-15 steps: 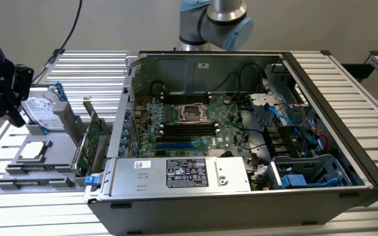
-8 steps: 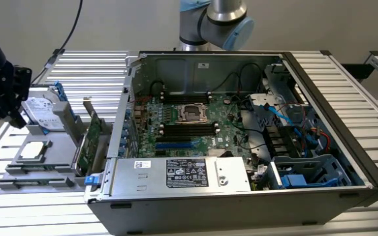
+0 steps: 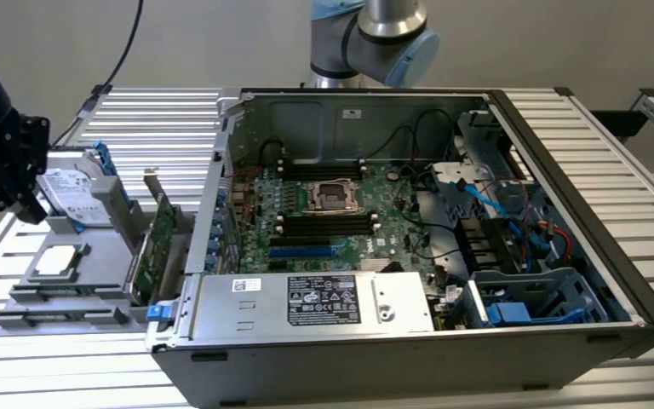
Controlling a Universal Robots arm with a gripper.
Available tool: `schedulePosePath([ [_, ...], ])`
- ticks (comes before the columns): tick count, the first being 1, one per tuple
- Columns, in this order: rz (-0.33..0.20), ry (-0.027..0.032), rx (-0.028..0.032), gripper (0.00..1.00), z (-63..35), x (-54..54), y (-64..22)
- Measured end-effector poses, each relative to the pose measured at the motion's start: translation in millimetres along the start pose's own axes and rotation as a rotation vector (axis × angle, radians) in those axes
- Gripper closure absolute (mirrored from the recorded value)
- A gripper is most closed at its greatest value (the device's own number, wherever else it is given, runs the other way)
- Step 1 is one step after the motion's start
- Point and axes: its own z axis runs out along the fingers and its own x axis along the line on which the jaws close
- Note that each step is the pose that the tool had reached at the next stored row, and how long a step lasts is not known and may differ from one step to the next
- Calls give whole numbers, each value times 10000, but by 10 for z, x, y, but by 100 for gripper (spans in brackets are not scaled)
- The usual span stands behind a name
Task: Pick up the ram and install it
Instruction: 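Pick up the ram and move it above insertion slot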
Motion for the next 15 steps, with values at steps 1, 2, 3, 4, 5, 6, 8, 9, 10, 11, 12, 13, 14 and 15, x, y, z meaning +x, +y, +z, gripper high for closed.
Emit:
schedulePosePath([
  [1,-181,6,5,89,1,0,0],
  [2,-359,12,10,89,2,0,0],
  [3,-550,18,16,89,3,0,0],
  [4,-718,23,21,89,4,0,2],
  [5,-813,25,25,89,5,1,7],
  [6,-823,25,25,89,5,1,6],
  [8,-825,27,25,89,4,1,6],
  [9,-825,28,25,89,4,1,6],
  [10,-826,29,24,84,4,2,6],
  [11,-830,29,24,84,16,4,6],
  [12,-850,30,24,76,34,11,6],
  [13,-873,29,24,76,52,20,6],
  [14,-897,26,24,76,70,32,5],
  [15,-926,17,23,76,90,49,1],
])
